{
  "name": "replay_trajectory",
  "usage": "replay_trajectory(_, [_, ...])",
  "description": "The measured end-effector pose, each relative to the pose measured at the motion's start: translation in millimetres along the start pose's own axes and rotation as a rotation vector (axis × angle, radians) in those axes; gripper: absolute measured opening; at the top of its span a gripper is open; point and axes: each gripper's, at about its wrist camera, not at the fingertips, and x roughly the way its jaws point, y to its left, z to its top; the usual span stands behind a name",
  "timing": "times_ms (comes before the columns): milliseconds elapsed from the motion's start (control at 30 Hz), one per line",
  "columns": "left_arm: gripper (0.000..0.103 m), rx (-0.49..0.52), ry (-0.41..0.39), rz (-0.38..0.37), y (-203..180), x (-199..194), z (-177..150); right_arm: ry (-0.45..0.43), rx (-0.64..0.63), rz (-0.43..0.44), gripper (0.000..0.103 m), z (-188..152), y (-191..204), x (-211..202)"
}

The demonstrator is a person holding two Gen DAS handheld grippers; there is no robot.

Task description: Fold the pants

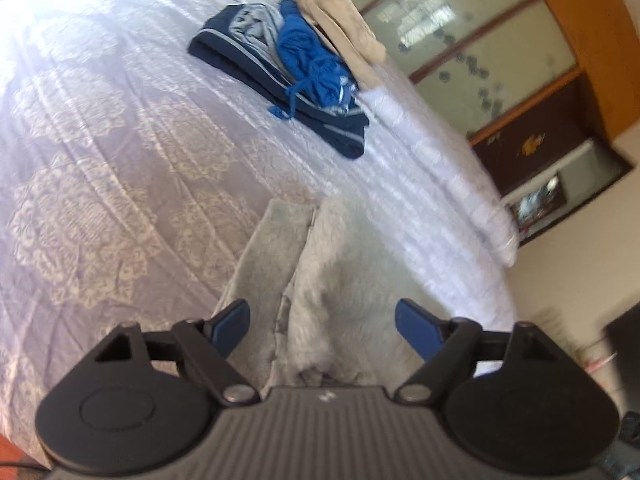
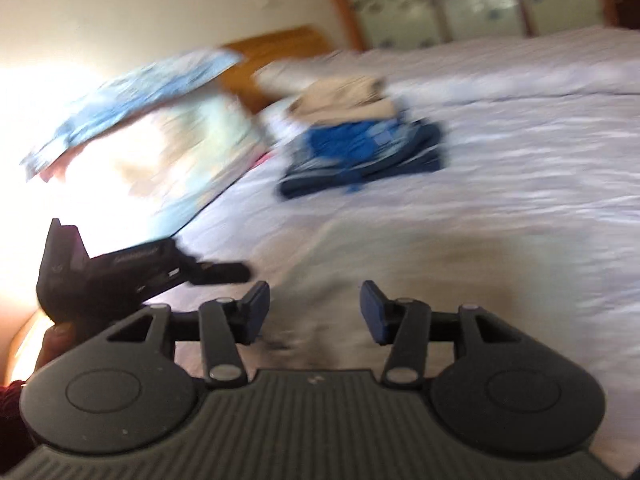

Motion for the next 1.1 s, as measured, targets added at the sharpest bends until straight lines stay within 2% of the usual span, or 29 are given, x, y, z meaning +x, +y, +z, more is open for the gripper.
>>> replay_trajectory(33, [0.06,0.032,0.008,0.025,-5.5,2.9,-3.4,-0.016,0.029,-0.045,0.054,-1.3,-14.5,-13.5])
replay_trajectory(67, [0.029,0.059,0.024,0.045,-10.3,6.3,-6.7,-0.023,0.071,-0.083,0.054,-4.4,-30.2,-25.5])
replay_trajectory(100, [0.015,0.083,0.042,0.071,-14.5,9.6,-10.1,-0.028,0.132,-0.118,0.054,-10.8,-48.0,-36.2])
replay_trajectory(167, [0.015,0.115,0.033,0.131,-22.8,9.1,-15.6,-0.021,0.285,-0.162,0.056,-28.5,-82.4,-51.7])
replay_trajectory(267, [0.014,0.119,0.021,0.131,-32.1,-5.1,-20.2,0.007,0.477,-0.163,0.055,-50.3,-112.5,-53.9])
replay_trajectory(400, [0.014,0.133,0.039,0.172,-34.9,-17.9,-25.0,0.023,0.579,-0.124,0.055,-55.6,-120.5,-41.2])
replay_trajectory(500, [0.014,0.089,0.071,0.192,-28.0,-9.8,-22.7,0.014,0.627,-0.096,0.053,-53.6,-128.2,-39.5])
replay_trajectory(533, [0.014,0.095,0.073,0.206,-26.2,-5.4,-20.4,0.037,0.655,-0.071,0.048,-54.8,-131.4,-34.5])
replay_trajectory(567, [0.014,0.105,0.071,0.227,-23.7,-0.6,-17.2,0.072,0.684,-0.041,0.016,-57.9,-133.2,-29.1])
replay_trajectory(600, [0.014,0.105,0.064,0.242,-20.3,3.1,-14.1,0.106,0.687,-0.026,0.015,-61.4,-131.6,-24.2])
replay_trajectory(733, [0.014,0.036,0.071,0.239,-2.0,14.9,-7.4,0.153,0.486,-0.052,0.015,-67.8,-98.8,-23.5])
replay_trajectory(867, [0.02,0.103,0.052,0.28,-14.8,11.1,-15.5,0.155,0.492,-0.067,0.015,-74.1,-101.0,-15.6])
replay_trajectory(900, [0.022,0.114,0.044,0.281,-18.1,6.4,-17.8,0.146,0.518,-0.057,0.021,-73.7,-103.3,-18.5])
replay_trajectory(933, [0.025,0.109,0.038,0.271,-19.2,0.8,-19.4,0.13,0.547,-0.046,0.025,-73.2,-105.7,-23.2])
replay_trajectory(1000, [0.041,0.077,0.027,0.247,-16.8,-10.0,-20.3,0.067,0.599,-0.037,0.04,-70.6,-113.1,-40.3])
replay_trajectory(1100, [0.056,0.027,-0.01,0.234,-7.8,-25.1,-16.3,0.009,0.618,-0.063,0.047,-68.7,-124.7,-61.0])
